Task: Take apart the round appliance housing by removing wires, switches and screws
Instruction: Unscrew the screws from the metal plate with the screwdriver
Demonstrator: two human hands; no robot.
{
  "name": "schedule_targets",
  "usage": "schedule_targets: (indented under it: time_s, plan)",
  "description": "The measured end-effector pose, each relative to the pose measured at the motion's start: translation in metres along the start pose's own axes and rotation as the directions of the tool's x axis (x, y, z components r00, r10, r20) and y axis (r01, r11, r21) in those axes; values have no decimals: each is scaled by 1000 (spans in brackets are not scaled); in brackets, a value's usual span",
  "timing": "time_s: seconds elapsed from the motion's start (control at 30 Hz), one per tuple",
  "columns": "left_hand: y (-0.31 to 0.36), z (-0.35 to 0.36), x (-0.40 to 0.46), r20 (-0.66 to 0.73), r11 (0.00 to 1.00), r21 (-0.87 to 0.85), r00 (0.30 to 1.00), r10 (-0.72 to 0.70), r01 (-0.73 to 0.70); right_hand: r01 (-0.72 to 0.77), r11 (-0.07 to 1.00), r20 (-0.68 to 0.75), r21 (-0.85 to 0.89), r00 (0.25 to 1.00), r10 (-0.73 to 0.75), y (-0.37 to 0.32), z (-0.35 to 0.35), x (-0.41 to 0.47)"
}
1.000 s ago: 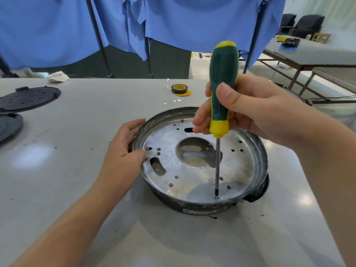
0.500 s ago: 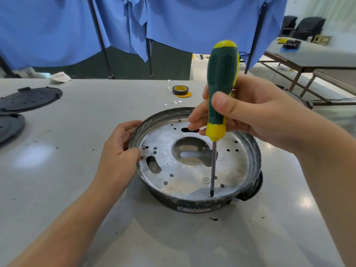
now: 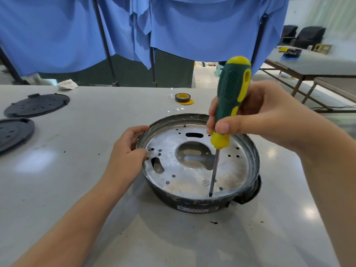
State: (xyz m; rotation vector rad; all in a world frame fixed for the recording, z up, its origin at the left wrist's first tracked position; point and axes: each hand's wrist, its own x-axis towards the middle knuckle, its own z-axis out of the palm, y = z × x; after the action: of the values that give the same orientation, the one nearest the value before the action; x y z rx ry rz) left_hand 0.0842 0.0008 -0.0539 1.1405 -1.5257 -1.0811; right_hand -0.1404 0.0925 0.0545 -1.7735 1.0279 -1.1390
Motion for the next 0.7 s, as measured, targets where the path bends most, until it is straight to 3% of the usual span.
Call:
schedule_targets:
  time_s: [0.33, 0.4, 0.47, 0.57, 0.63, 0.7]
  plan:
    - [4, -2, 17, 146, 990, 125, 988, 40, -58, -71, 979, 240, 192, 971, 23, 4, -14, -3]
    - [9, -2, 20, 205, 987, 159, 979, 4, -37, -91, 977, 205, 191, 977, 51, 6, -15, -3]
    - [16, -2, 21, 258, 950, 308, 966, -21, -61, -118, 982, 125, 147, 987, 100, 9, -14, -2]
    - [34, 1, 11, 237, 850, 485, 966, 98, -205, -134, 987, 44, 89, 990, 131, 10, -10, 0]
    - [51, 6, -2, 302, 893, 339, 933, 196, -297, -123, 991, 22, 55, 992, 122, 8, -6, 2]
    - [65, 14, -19, 497, 958, 119, 851, 169, -260, -95, 995, -6, 11, 995, 95, 3, -3, 2]
